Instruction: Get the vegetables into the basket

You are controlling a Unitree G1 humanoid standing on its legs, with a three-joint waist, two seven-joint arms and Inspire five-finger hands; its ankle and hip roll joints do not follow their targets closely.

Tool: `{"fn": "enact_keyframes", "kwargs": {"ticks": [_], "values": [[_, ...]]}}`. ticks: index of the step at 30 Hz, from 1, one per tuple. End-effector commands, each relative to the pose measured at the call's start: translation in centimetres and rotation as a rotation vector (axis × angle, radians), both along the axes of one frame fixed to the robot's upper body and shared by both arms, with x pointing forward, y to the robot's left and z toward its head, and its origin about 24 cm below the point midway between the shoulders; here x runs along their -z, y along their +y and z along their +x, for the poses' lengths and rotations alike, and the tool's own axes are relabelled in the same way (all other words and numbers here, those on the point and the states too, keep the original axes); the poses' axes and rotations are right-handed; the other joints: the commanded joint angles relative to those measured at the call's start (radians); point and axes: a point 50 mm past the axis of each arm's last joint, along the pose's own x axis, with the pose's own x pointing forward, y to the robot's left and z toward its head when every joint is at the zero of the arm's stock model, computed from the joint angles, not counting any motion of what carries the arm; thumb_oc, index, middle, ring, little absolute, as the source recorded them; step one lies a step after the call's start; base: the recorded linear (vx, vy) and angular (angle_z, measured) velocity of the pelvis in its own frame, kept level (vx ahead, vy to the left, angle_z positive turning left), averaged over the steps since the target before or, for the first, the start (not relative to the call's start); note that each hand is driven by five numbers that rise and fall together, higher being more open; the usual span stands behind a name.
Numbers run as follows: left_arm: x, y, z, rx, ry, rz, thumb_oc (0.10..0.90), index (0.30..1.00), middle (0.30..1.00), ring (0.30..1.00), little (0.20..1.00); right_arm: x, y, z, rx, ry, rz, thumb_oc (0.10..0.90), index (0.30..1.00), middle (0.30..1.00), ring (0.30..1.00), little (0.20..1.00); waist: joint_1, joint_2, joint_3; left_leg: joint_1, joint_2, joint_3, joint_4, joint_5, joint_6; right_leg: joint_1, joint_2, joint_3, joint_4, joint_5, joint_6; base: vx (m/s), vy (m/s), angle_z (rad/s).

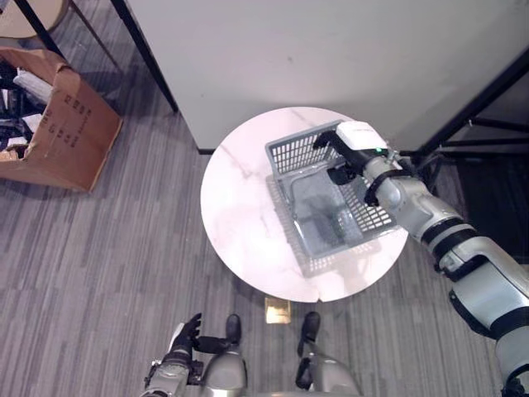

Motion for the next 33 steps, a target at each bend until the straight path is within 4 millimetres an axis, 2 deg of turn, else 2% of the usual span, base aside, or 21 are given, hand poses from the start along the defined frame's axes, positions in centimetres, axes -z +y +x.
{"fn": "enact_keyframes", "kwargs": {"ticks": [1, 3, 4, 5, 6, 10, 11, 13, 16, 19, 20, 24, 33], "values": [[0.6, 2.5, -2.9, 0.047, 0.131, 0.133, 0.900, 1.000, 1.000, 1.000, 1.000, -6.8, 1.7, 1.3, -0.039, -0.222, 0.007, 0.400, 0.300, 0.300, 0.300, 0.300, 0.018, -0.060, -0.020, -0.014, 0.036, -0.039, -0.026, 0.050, -0.062, 0.022, -0.108, 0.023, -0.001, 0.026, 0.117, -0.01, 0.017, 0.05], [0.6, 2.5, -2.7, 0.052, 0.125, 0.136, 0.900, 1.000, 1.000, 1.000, 1.000, -5.4, 1.7, 1.4, -0.026, -0.175, -0.029, 0.400, 0.300, 0.300, 0.300, 0.300, 0.023, -0.060, -0.022, -0.015, 0.032, -0.044, -0.026, 0.048, -0.061, 0.026, -0.110, 0.019, -0.001, 0.026, 0.117, -0.01, 0.006, 0.05], [0.6, 2.5, -2.7, 0.052, 0.125, 0.136, 0.900, 1.000, 1.000, 1.000, 1.000, -5.4, 1.7, 1.4, -0.027, -0.175, -0.029, 0.400, 0.300, 0.300, 0.300, 0.300, 0.022, -0.060, -0.022, -0.015, 0.032, -0.044, -0.026, 0.048, -0.061, 0.026, -0.110, 0.019, -0.001, 0.026, 0.117, -0.01, 0.000, 0.05], [0.6, 2.4, -2.7, 0.061, 0.126, 0.133, 0.900, 1.000, 1.000, 1.000, 1.000, -4.3, 1.1, 1.5, 0.003, -0.135, -0.050, 0.400, 0.300, 0.300, 0.300, 0.300, 0.025, -0.060, -0.024, -0.015, 0.030, -0.047, -0.026, 0.047, -0.060, 0.029, -0.112, 0.015, -0.001, 0.025, 0.117, -0.01, 0.002, 0.08], [0.6, 2.4, -2.7, 0.061, 0.126, 0.134, 0.900, 1.000, 1.000, 1.000, 1.000, -4.3, 1.1, 1.6, 0.003, -0.135, -0.050, 0.400, 0.300, 0.300, 0.300, 0.300, 0.025, -0.060, -0.024, -0.015, 0.030, -0.047, -0.026, 0.047, -0.060, 0.029, -0.113, 0.014, -0.001, 0.025, 0.117, -0.02, 0.000, 0.09], [0.7, 2.2, -3.0, 0.086, 0.146, 0.132, 0.900, 1.000, 1.000, 1.000, 1.000, -2.1, -1.4, 1.6, 0.109, -0.051, -0.044, 0.400, 0.300, 0.300, 0.300, 0.300, 0.024, -0.063, -0.032, -0.005, 0.028, -0.049, -0.026, 0.042, -0.058, 0.040, -0.115, 0.015, -0.001, 0.028, 0.118, -0.01, 0.006, 0.07], [0.7, 2.2, -3.0, 0.086, 0.146, 0.132, 0.900, 1.000, 1.000, 1.000, 1.000, -2.1, -1.4, 1.6, 0.109, -0.051, -0.044, 0.400, 0.300, 0.300, 0.300, 0.300, 0.024, -0.063, -0.031, -0.004, 0.028, -0.049, -0.026, 0.042, -0.058, 0.040, -0.115, 0.015, -0.001, 0.028, 0.118, 0.00, 0.000, 0.00], [0.9, 2.1, -3.3, 0.103, 0.162, 0.128, 0.900, 1.000, 1.000, 1.000, 1.000, -1.0, -3.7, 1.3, 0.188, -0.004, -0.033, 0.400, 0.300, 0.300, 0.300, 0.300, 0.019, -0.065, -0.041, 0.005, 0.025, -0.045, -0.026, 0.038, -0.057, 0.046, -0.117, 0.018, -0.001, 0.027, 0.117, 0.00, 0.000, 0.00], [1.0, 2.0, -3.5, 0.121, 0.174, 0.127, 0.900, 1.000, 1.000, 1.000, 1.000, -0.6, -5.6, 0.9, 0.249, 0.012, 0.008, 0.400, 0.300, 0.300, 0.300, 0.300, 0.008, -0.065, -0.050, 0.018, 0.026, -0.037, -0.026, 0.035, -0.057, 0.053, -0.119, 0.022, -0.001, 0.029, 0.118, 0.00, 0.000, 0.00], [1.0, 2.0, -3.6, 0.128, 0.182, 0.125, 0.900, 1.000, 1.000, 1.000, 1.000, -0.6, -6.1, 0.7, 0.252, 0.012, 0.022, 0.400, 0.300, 0.300, 0.300, 0.300, 0.004, -0.065, -0.055, 0.025, 0.026, -0.033, -0.026, 0.033, -0.056, 0.056, -0.119, 0.025, -0.001, 0.029, 0.118, 0.00, 0.005, -0.01], [1.1, 2.0, -3.8, 0.137, 0.192, 0.128, 0.900, 1.000, 1.000, 1.000, 1.000, -0.8, -6.7, 0.4, 0.256, 0.005, 0.026, 0.400, 0.300, 0.300, 0.300, 0.300, -0.005, -0.065, -0.061, 0.033, 0.026, -0.028, -0.026, 0.031, -0.057, 0.059, -0.120, 0.027, -0.001, 0.030, 0.119, -0.01, 0.014, -0.07], [1.1, 2.1, -4.1, 0.143, 0.206, 0.126, 0.900, 1.000, 1.000, 1.000, 1.000, -1.2, -6.9, -0.1, 0.222, -0.016, 0.029, 0.400, 0.300, 0.300, 0.300, 0.300, -0.022, -0.065, -0.071, 0.045, 0.027, -0.018, -0.026, 0.026, -0.058, 0.066, -0.120, 0.033, -0.001, 0.030, 0.120, 0.00, 0.009, -0.04], [1.4, 2.3, -5.3, 0.127, 0.245, 0.113, 0.900, 1.000, 1.000, 1.000, 1.000, -2.7, -4.9, -2.2, 0.019, -0.060, 0.116, 0.400, 0.300, 0.300, 0.300, 0.300, -0.065, -0.066, -0.095, 0.085, 0.032, 0.015, -0.026, 0.016, -0.058, 0.085, -0.116, 0.052, -0.001, 0.023, 0.121, 0.01, 0.003, -0.12]]}}
